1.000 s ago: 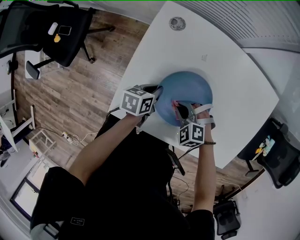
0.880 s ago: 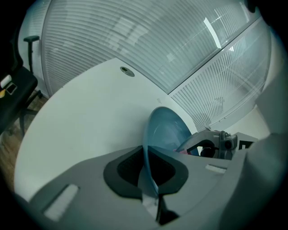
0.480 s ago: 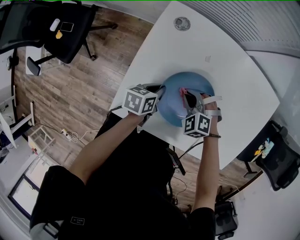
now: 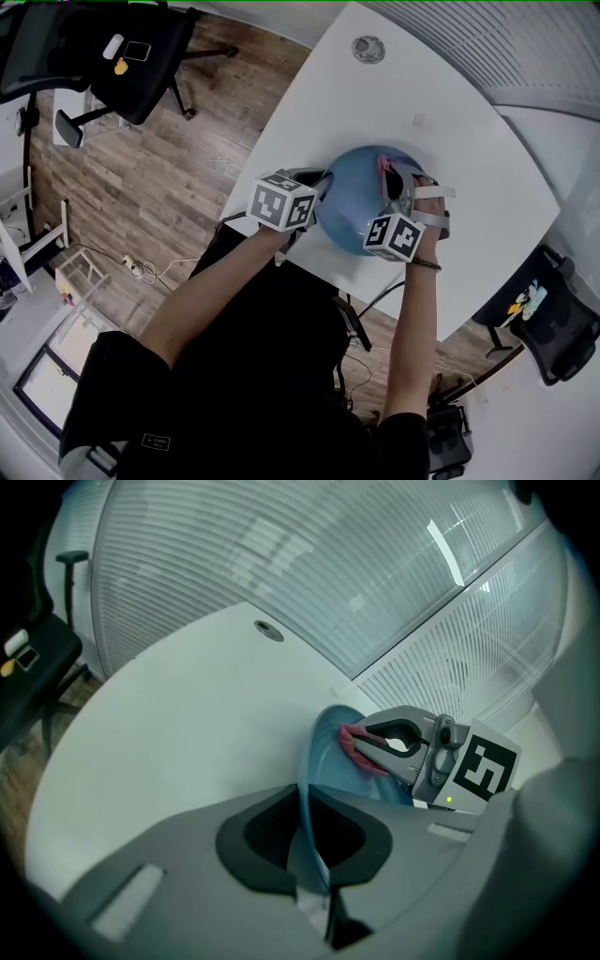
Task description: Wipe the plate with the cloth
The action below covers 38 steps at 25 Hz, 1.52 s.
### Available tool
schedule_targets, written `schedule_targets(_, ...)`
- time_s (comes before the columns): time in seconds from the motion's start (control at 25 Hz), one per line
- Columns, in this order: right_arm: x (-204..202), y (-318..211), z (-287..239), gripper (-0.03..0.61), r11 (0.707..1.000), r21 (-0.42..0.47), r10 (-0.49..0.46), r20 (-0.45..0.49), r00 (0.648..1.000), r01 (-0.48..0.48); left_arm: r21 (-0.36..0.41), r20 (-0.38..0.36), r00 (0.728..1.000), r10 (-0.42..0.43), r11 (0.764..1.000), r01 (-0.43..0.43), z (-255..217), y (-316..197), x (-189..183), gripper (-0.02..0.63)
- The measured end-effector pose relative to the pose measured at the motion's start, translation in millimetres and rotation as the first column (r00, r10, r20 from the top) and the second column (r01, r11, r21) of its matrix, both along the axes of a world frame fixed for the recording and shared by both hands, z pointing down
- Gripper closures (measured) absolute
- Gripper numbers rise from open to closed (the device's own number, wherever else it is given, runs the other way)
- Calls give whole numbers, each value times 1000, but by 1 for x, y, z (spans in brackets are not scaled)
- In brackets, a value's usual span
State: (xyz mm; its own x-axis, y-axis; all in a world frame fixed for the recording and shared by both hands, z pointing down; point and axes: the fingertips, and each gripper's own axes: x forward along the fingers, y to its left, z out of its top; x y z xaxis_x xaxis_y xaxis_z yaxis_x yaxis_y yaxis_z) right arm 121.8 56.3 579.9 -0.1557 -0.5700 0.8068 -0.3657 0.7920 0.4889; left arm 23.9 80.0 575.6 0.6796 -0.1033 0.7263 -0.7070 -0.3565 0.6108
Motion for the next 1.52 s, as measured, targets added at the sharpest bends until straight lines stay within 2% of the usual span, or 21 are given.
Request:
schedule_targets(0.24,11,-2,-4,568,999,2,53,-1,999,-53,-6,-4,1000,-24,1000,24,-1,-1,0,598)
schedule_targets(0.4,15,7,-6,568,990,-29,139,65,988,-137,-7,-2,1000,-25,1000,25,-3,-1,-1,598)
schedule_targets(0.52,12,22,-7,568,987,-61,153,98,983,-148,-6,0,1000,-26,1000,26,-1,-1,-1,598)
schedule_targets(0.76,-5,66,-10,568,992,-100,92,122,988,-81,-11,-1,1000,-30,1000,30,-1,-1,-1,598)
schedule_targets(0.92,-23,96,-9,568,988,-153,23,158,987,2,-11,-3,1000,-31,999,31,-1,-1,-1,598)
schedule_targets(1.08,-36,120,-7,568,976,-201,-48,177,983,84,-7,-3,1000,-29,1000,29,-1,-1,-1,598)
schedule_targets(1.36,-54,155,-9,568,941,-287,-121,213,970,180,-6,2,1000,-28,1000,28,-2,-1,-2,598)
schedule_targets(1.52,-55,168,-8,568,927,-308,-152,217,964,215,-5,1,1000,-27,1000,27,-1,-2,-2,598)
